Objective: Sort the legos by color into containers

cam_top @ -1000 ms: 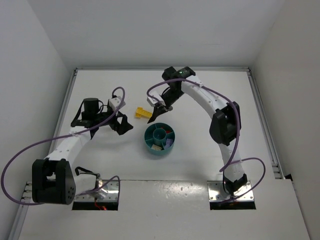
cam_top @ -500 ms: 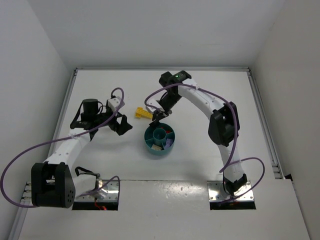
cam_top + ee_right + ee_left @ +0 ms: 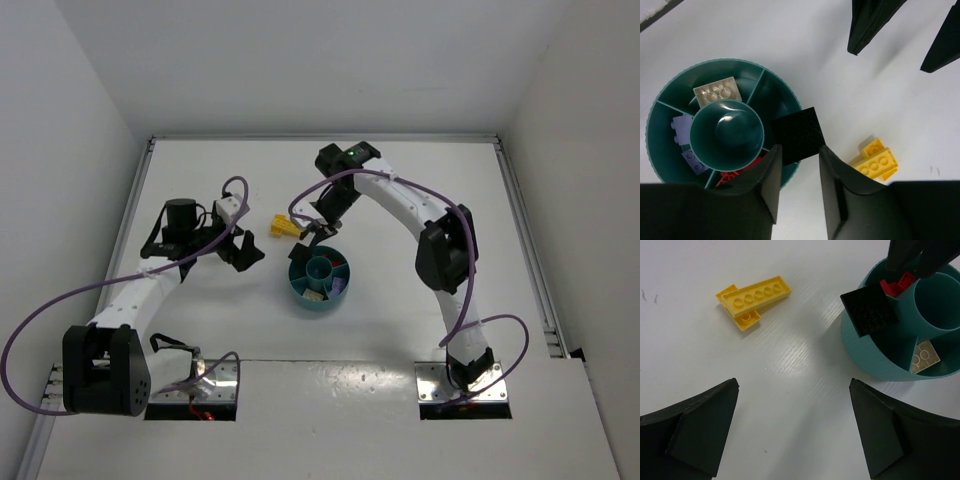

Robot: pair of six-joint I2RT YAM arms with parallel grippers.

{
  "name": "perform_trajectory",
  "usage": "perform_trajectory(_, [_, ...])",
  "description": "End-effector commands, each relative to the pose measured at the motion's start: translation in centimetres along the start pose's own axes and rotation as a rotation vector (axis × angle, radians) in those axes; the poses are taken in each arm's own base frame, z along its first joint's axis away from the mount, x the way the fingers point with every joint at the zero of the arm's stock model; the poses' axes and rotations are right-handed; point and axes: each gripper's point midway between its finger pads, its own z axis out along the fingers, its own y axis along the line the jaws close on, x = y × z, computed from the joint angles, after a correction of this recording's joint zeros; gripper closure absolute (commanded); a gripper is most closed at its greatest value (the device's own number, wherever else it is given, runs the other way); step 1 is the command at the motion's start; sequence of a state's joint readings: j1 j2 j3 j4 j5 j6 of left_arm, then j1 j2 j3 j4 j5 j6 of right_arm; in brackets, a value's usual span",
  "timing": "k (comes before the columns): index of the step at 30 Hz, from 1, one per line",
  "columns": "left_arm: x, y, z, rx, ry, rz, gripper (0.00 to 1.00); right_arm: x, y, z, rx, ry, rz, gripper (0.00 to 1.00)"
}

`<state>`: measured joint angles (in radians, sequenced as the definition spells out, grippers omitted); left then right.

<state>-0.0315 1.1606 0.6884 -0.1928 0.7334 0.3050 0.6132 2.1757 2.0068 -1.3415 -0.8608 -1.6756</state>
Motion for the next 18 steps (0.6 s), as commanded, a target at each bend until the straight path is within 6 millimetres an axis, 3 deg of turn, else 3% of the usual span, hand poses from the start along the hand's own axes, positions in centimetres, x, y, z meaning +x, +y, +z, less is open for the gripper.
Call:
perform_trajectory(1, [-1.2,0.6,-0.3,-0.021,-0.048,0.037,0.0,-1.9,-0.8,-1.4,0.025,-0.011,-0.048,0.63])
perform_trajectory(6, [-1.1,1.2,0.5,-0.02,-0.047,0.004,0.0,-1.9,-3.6,-2.0,0.18,0.003,0.056,0.57])
perform_trajectory(12, [-2.4,1.9,1.4,-0.012,-0.075,-0.006,0.0,-0.7,-5.3,-1.8,0.278,0.0,0.264,0.43])
perform_trajectory(18, [-3.5,1.3,3.7,0.082,-0.061,-0.136,0.0,0.1,-6.8,-3.0,0.358,-0.053,0.492,0.42])
